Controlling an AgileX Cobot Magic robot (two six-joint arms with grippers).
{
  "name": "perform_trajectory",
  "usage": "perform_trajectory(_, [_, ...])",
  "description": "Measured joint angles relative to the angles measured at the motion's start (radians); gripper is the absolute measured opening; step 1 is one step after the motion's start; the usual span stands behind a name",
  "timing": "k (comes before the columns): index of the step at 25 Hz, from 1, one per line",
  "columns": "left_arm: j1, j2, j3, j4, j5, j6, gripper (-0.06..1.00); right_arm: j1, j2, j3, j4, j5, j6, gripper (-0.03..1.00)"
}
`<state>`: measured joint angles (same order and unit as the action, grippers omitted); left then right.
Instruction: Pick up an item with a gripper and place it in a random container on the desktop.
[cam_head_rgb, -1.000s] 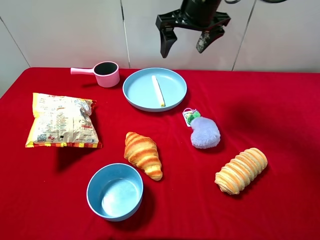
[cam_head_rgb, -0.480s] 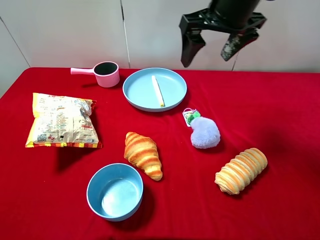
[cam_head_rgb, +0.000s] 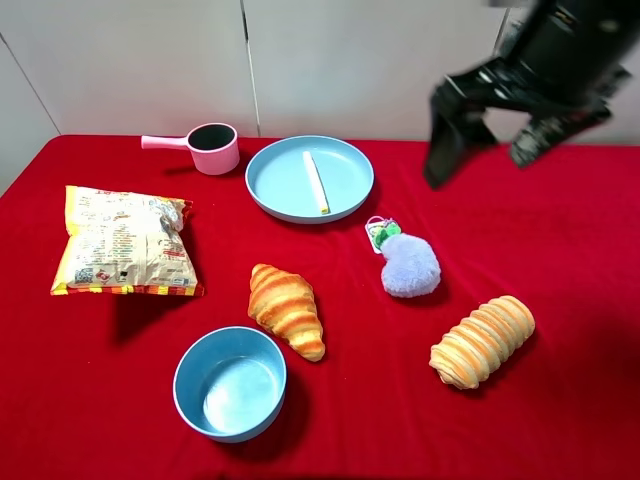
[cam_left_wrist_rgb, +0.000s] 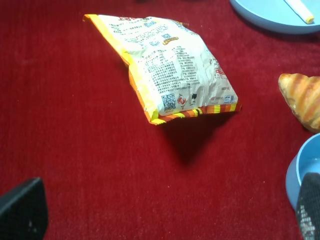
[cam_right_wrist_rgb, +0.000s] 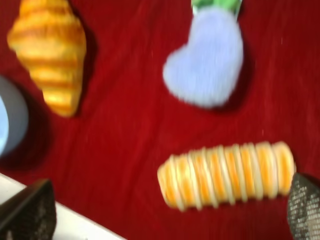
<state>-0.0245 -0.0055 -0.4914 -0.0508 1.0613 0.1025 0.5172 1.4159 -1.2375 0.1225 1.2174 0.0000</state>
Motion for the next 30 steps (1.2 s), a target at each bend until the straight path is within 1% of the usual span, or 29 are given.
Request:
perform_trajectory(9, [0.000,0.000,0.000,0.000,0.000,0.000,1.00,0.000,-0.294,0.251,0.000,0.001,0.000,0.69])
perform_trajectory(16, [0.000,0.000,0.000,0.000,0.000,0.000,1.00,-0.001,-0.572,0.389,0.000,0.003,0.000,0.69])
perform_trajectory(18, [0.000,0.000,0.000,0.000,0.000,0.000,1.00,-0.015,-0.656,0.421,0.002,0.003,0.000,0.69])
perform_trajectory(21, [0.000,0.000,0.000,0.000,0.000,0.000,1.00,-0.077,-0.799,0.469,0.002,-0.018,0.000,0.69])
perform_trajectory(27, [0.000,0.000,0.000,0.000,0.000,0.000,1.00,-0.261,-1.095,0.563,-0.010,-0.106,0.000,0.69])
perform_trajectory(30, [0.000,0.000,0.000,0.000,0.000,0.000,1.00,-0.339,-1.226,0.606,-0.016,-0.130,0.000,0.69])
